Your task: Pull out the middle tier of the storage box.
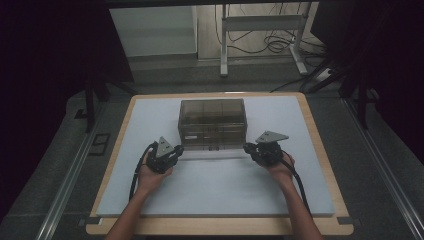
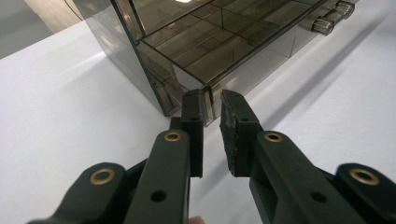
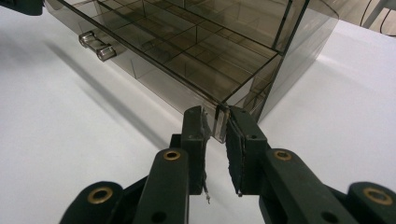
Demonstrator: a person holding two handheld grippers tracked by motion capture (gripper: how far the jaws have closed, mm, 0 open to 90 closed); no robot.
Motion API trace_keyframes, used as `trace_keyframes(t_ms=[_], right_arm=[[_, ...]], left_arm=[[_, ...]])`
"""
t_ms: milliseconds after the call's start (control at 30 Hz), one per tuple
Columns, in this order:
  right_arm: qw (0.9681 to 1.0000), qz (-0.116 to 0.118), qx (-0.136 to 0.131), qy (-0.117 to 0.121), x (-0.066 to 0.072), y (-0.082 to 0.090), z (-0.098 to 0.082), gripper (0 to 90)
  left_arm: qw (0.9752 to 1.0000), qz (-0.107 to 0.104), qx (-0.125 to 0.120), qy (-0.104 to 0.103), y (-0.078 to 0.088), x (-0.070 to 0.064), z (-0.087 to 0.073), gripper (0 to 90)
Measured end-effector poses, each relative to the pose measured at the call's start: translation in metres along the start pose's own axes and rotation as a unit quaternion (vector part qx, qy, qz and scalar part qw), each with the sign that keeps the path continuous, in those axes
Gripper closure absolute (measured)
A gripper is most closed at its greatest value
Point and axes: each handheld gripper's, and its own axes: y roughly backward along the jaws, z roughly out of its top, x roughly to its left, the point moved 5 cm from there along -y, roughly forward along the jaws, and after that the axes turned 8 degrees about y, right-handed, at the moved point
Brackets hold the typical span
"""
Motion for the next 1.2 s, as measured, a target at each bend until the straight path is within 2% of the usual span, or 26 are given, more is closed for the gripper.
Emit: trace_keyframes(t_ms=[767, 1200], right_arm=[[0.9999, 0.001, -0.011, 0.004, 0.007, 0.005, -0.005, 75.6], [1.0, 0.003, -0.005, 0.007, 0.012, 0.007, -0.008, 75.8]], left_arm=[[1.0, -0.006, -0.001, -0.001, 0.004, -0.002, -0.005, 80.1], [0.9999, -0.01, 0.001, 0.0, 0.007, -0.004, -0.008, 80.3]])
